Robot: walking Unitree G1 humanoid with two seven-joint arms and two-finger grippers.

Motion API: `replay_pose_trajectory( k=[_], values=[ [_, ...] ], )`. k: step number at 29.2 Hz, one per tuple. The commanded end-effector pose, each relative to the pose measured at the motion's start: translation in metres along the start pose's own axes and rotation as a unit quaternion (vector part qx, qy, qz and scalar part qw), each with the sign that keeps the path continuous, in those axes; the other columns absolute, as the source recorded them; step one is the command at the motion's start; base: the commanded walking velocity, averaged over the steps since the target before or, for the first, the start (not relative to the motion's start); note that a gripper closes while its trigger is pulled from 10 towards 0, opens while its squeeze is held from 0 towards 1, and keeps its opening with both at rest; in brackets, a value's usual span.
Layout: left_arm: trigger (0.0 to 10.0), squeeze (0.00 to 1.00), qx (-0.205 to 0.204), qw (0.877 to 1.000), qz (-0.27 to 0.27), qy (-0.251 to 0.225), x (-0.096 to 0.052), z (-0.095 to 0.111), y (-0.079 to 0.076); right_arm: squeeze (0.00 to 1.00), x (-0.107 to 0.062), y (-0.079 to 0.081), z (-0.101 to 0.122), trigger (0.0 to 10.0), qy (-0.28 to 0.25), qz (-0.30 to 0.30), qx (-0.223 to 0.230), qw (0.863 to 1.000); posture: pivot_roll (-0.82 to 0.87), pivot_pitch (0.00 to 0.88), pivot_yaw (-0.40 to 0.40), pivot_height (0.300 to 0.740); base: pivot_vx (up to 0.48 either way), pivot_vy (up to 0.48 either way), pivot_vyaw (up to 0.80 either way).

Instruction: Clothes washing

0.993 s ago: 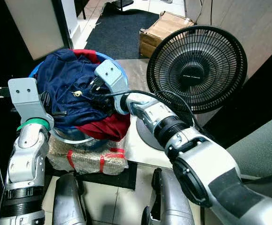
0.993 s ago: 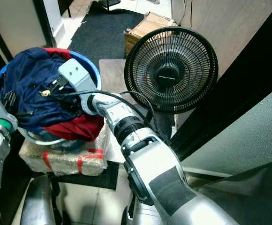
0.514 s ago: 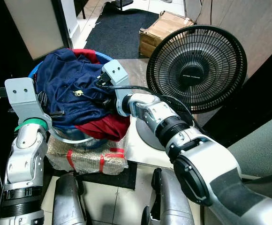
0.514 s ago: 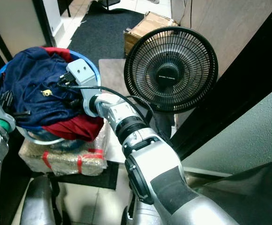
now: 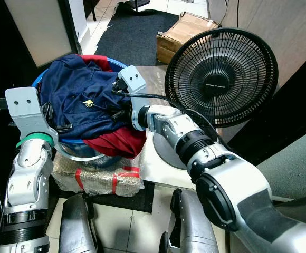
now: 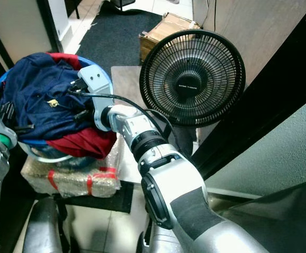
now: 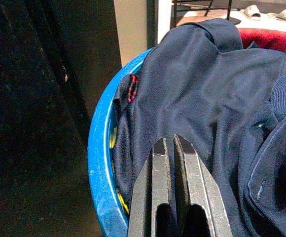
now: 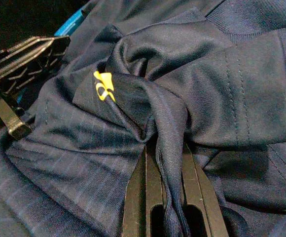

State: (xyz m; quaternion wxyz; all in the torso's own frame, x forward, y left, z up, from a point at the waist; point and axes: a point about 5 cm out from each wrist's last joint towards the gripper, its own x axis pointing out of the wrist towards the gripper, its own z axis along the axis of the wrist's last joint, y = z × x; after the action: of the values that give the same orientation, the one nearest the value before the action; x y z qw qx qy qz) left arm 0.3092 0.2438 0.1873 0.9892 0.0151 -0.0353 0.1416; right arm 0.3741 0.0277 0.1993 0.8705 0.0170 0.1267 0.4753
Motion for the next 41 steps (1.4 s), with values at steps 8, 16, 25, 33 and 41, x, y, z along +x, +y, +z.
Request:
replay_pose_trajectory(
  k=[8,16,25,33,41],
  values=[
    [10.0,0.0,-0.001,1.0,-0.003,0.021,0.001,-0.008,-0.003,0.0,-0.008,-0.011,0.011,0.0,-0.061,-0.029,0.019,0.998,0.07,0.133,-0.053,0.48,0.0,0.0,0.0],
    [10.0,0.0,0.009,0.997,-0.064,-0.029,0.0,0.015,-0.033,0.0,-0.075,-0.053,0.08,10.0,-0.282,-0.206,-0.129,0.928,0.08,0.096,-0.033,0.48,0.0,0.0,0.0],
    [10.0,0.0,0.001,0.99,-0.126,-0.065,-0.007,0.037,-0.063,0.0,-0.162,-0.05,0.122,10.0,-0.44,-0.304,-0.255,0.806,0.08,0.051,-0.004,0.48,0.0,0.0,0.0],
    [10.0,0.0,-0.01,0.982,-0.163,-0.099,-0.013,0.061,-0.071,0.0,-0.205,-0.031,0.121,10.0,-0.497,-0.356,-0.285,0.738,0.06,0.026,0.019,0.48,0.0,0.0,0.0],
    [10.0,0.0,-0.02,0.966,-0.222,-0.135,-0.028,0.09,-0.087,0.0,-0.197,-0.054,0.04,10.0,-0.402,-0.438,-0.172,0.785,0.05,0.001,0.042,0.48,0.0,0.0,0.0]
  ],
)
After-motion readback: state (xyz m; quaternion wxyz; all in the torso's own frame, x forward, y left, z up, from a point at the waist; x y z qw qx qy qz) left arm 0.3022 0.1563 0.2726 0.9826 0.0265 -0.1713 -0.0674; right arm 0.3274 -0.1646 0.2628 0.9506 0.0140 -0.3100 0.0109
